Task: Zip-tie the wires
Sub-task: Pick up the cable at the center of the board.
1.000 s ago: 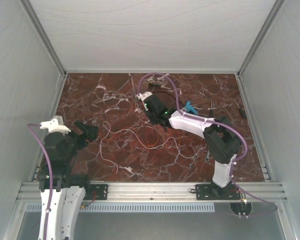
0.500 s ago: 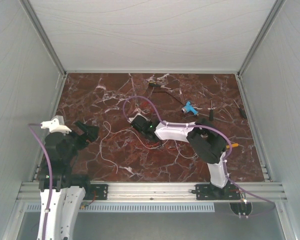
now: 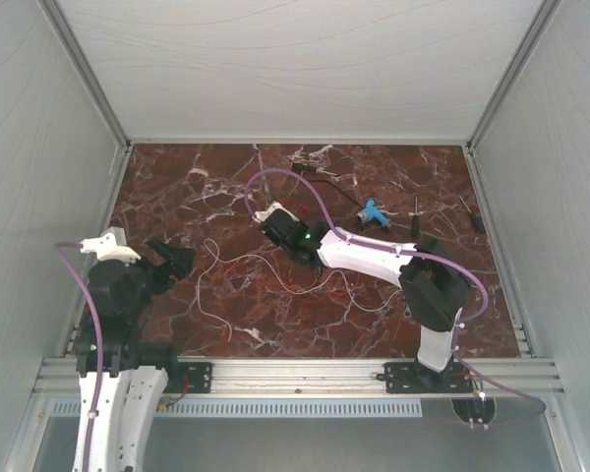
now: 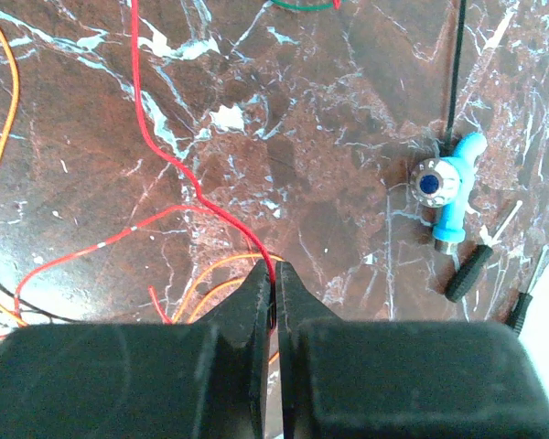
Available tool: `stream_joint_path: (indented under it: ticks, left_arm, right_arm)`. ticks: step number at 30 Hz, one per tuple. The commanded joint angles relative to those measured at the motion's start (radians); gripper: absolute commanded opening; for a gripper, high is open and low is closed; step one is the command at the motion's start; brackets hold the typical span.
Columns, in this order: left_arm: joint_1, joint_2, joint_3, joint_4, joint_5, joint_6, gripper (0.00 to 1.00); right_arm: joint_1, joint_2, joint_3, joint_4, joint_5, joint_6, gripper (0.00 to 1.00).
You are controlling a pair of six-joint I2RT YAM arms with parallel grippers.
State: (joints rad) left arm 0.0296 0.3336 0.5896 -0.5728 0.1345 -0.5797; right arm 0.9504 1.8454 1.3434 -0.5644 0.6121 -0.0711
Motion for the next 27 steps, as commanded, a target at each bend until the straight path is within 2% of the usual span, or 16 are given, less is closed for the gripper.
stream_joint_path:
  ticks: [1, 8, 15, 20, 27]
  left_arm:
    - [-0.007, 0.006, 0.007, 0.042, -0.003, -0.008, 1.0]
    - [-0.007, 0.063, 0.021, 0.049, 0.022, 0.007, 1.0]
    - [-0.007, 0.22, 0.132, 0.034, 0.094, 0.064, 1.0]
    - [-0.007, 0.307, 0.219, 0.072, 0.205, 0.095, 1.0]
    - [-0.013, 0.428, 0.205, 0.272, 0.442, -0.001, 0.97]
  right_arm:
    - [0.001, -0.051, 0.031, -0.058, 0.04, -0.023, 0.0]
    - [-0.014, -0.087, 0.098, -0.034, 0.038, -0.048, 0.0]
    - [-0.016, -0.117, 0.315, 0.01, 0.089, -0.183, 0.0]
    - [-0.019, -0.178, 0.382, 0.164, 0.099, -0.284, 0.0]
    - [-0.033, -0.262, 0.401, 0.407, 0.049, -0.377, 0.0]
